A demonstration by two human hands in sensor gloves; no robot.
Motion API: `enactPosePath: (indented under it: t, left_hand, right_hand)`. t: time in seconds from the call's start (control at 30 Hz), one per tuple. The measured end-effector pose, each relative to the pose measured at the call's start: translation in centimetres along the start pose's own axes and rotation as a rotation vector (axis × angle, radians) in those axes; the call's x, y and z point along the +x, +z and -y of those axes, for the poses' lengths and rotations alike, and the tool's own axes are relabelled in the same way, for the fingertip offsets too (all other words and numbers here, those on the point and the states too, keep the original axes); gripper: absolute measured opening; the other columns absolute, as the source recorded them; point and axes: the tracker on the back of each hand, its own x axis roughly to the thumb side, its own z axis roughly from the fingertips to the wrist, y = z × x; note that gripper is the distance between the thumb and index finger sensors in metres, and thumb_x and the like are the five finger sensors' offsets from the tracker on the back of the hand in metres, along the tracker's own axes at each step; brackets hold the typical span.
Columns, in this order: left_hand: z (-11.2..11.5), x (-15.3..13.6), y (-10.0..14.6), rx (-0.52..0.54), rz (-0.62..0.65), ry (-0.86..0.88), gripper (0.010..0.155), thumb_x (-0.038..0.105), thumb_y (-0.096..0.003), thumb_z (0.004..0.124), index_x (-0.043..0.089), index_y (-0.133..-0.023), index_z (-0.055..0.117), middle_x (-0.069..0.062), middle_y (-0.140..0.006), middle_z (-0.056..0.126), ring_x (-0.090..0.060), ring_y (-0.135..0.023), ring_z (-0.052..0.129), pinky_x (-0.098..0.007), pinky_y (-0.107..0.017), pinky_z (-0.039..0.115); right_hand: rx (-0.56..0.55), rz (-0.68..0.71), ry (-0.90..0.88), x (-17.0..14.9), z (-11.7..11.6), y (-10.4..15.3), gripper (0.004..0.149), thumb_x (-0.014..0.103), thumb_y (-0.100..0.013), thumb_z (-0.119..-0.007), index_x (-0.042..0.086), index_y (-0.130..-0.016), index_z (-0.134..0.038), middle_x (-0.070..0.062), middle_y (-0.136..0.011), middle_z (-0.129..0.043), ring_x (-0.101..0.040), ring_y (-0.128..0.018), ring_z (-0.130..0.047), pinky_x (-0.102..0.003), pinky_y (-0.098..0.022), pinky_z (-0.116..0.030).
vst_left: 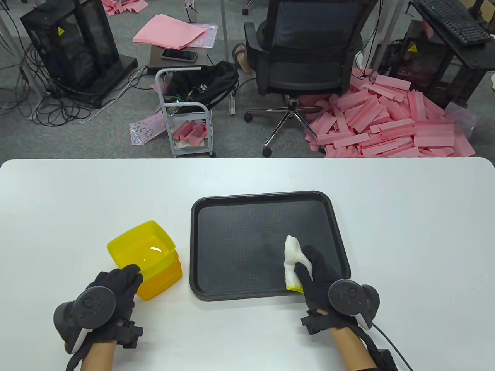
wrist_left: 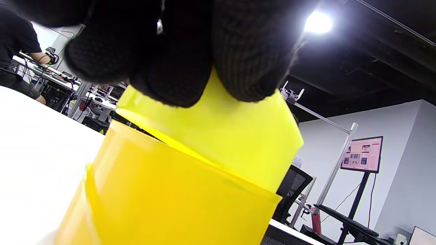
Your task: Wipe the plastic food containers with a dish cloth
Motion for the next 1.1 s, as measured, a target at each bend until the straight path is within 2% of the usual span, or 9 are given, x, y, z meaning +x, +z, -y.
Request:
enactPosePath:
  t: [0.43, 0.53, 0.6, 0.67, 0.77, 0.87, 0.97, 1.1]
  left_hand:
    - [0.6, -0.7, 0.1, -0.008, -0.042, 0.003, 0.042, 0.045, -0.0435, 0.087, 0.03, -0.081, 0.097, -0.007, -0.062, 0.101, -0.035, -0.052, 0.096, -0.051, -0.039, 0.081]
    - [0.3, -0.7, 0.2, -0.016, -0.056, -0.011, 0.048, 0.047, -0.043, 0.088, 0.03, -0.087, 0.093, -0.007, -0.066, 0.1, -0.035, -0.052, 0.095, -0.051, -0.039, 0.08]
    - [-0.4, -0.8, 0.5, 0.027, -0.057, 0.012, 0.055, 0.05, -0.0437, 0.086, 0.029, -0.095, 0.086, -0.009, -0.07, 0.097, -0.036, -0.054, 0.092, -0.051, -0.041, 0.078]
    - [-1.3, -0.5, 0.7, 0.069, -0.041, 0.064, 0.056, 0.051, -0.0449, 0.085, 0.027, -0.095, 0.086, -0.012, -0.072, 0.095, -0.039, -0.056, 0.09, -0.053, -0.043, 0.076]
    - [-2.4, 1.3, 1.0, 0.1, 0.086, 0.125, 0.053, 0.051, -0.0466, 0.082, 0.024, -0.091, 0.089, -0.013, -0.074, 0.094, -0.041, -0.064, 0.087, -0.054, -0.047, 0.074]
    - [-2.5, 3.8, 0.7, 0.089, 0.16, 0.108, 0.051, 0.052, -0.0479, 0.079, 0.026, -0.091, 0.089, -0.011, -0.077, 0.095, -0.04, -0.069, 0.087, -0.055, -0.052, 0.073]
    - [-1.4, 7.0, 0.1, 0.035, 0.235, 0.1, 0.052, 0.053, -0.0481, 0.078, 0.026, -0.091, 0.089, -0.011, -0.081, 0.094, -0.04, -0.074, 0.086, -0.056, -0.054, 0.073]
    - [1.3, 11.0, -1.0, -0.043, 0.306, 0.067, 0.052, 0.055, -0.0484, 0.076, 0.028, -0.091, 0.089, -0.01, -0.083, 0.095, -0.04, -0.077, 0.086, -0.057, -0.056, 0.072]
  right_hand:
    - [0.017, -0.002, 0.001, 0.0, -0.2, 0.0, 0.058, 0.049, -0.058, -0.067, 0.016, -0.103, -0.053, -0.002, -0.076, -0.088, -0.032, -0.051, -0.095, -0.039, -0.031, -0.087]
    - [0.021, -0.004, 0.001, 0.0, -0.2, 0.0, 0.058, 0.05, -0.058, -0.067, 0.016, -0.103, -0.054, -0.002, -0.076, -0.088, -0.032, -0.051, -0.096, -0.039, -0.031, -0.087]
    - [0.025, -0.007, -0.001, 0.0, -0.2, 0.0, 0.058, 0.05, -0.058, -0.067, 0.016, -0.103, -0.054, -0.002, -0.076, -0.088, -0.032, -0.051, -0.095, -0.039, -0.031, -0.087]
    - [0.027, -0.008, -0.001, 0.0, -0.2, 0.0, 0.058, 0.049, -0.058, -0.067, 0.016, -0.103, -0.054, -0.002, -0.076, -0.088, -0.032, -0.051, -0.095, -0.039, -0.031, -0.087]
    - [0.042, -0.016, 0.0, -0.1, -0.3, 0.0, 0.058, 0.049, -0.058, -0.067, 0.016, -0.104, -0.053, -0.002, -0.077, -0.088, -0.032, -0.051, -0.095, -0.039, -0.031, -0.087]
    - [0.055, -0.021, 0.003, -0.1, -0.4, 0.0, 0.059, 0.049, -0.058, -0.067, 0.015, -0.104, -0.053, -0.002, -0.077, -0.088, -0.033, -0.052, -0.095, -0.04, -0.032, -0.087]
    - [0.061, -0.022, 0.007, -0.1, -0.4, 0.0, 0.058, 0.049, -0.058, -0.067, 0.015, -0.104, -0.053, -0.002, -0.077, -0.088, -0.033, -0.053, -0.095, -0.04, -0.032, -0.087]
    - [0.056, -0.023, 0.004, -0.2, -0.3, 0.0, 0.058, 0.049, -0.058, -0.067, 0.015, -0.104, -0.053, -0.002, -0.077, -0.088, -0.033, -0.052, -0.095, -0.04, -0.032, -0.087]
